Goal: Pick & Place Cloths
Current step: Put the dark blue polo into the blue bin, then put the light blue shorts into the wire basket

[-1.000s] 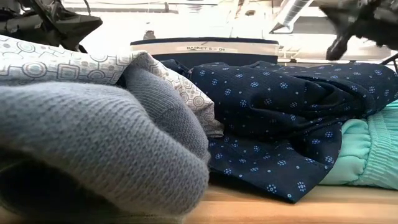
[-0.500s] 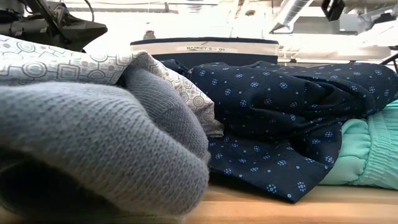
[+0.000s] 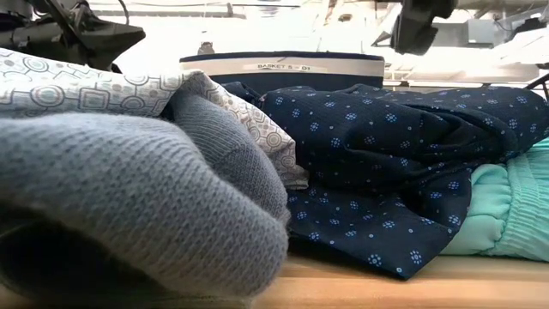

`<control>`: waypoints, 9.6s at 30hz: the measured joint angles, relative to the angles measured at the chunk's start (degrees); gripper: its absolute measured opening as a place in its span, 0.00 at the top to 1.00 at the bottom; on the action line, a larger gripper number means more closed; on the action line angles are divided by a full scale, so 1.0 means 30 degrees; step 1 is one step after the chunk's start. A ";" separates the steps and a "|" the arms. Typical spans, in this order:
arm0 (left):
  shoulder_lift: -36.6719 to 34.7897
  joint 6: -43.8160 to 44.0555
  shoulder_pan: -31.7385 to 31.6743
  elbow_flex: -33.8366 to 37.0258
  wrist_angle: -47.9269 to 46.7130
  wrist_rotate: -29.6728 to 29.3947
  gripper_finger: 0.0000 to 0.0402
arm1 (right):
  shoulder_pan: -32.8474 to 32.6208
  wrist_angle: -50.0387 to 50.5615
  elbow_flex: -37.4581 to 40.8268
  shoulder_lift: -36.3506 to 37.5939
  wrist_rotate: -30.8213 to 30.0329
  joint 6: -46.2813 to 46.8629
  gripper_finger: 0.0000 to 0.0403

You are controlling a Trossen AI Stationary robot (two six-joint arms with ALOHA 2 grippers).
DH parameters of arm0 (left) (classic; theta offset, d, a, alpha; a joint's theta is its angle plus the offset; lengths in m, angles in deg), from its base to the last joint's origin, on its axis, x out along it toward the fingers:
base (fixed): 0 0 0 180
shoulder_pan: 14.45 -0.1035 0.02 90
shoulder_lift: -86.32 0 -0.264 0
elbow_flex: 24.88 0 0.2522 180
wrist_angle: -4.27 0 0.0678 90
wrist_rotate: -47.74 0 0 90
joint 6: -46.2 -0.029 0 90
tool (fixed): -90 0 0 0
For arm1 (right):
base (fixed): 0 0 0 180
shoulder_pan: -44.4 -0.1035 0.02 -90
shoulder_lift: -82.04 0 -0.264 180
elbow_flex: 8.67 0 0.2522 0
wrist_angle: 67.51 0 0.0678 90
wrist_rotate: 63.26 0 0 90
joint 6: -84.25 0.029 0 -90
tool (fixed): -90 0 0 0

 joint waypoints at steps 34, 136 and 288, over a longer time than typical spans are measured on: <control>0.0000 -0.1071 0.0006 0.0000 0.0296 0.0589 0.99 | -0.2568 -0.3095 0.0000 -0.7805 -0.3869 -0.2237 0.65; 0.0000 -0.1020 0.0000 0.0000 0.0588 0.0622 0.99 | 0.9552 0.6266 -2.2119 -1.0903 -0.3857 -0.7041 0.51; 0.0270 -0.1013 0.0002 0.0000 0.1824 0.0626 0.99 | -0.5988 0.2436 -0.3870 -0.6784 -0.6885 1.0706 0.30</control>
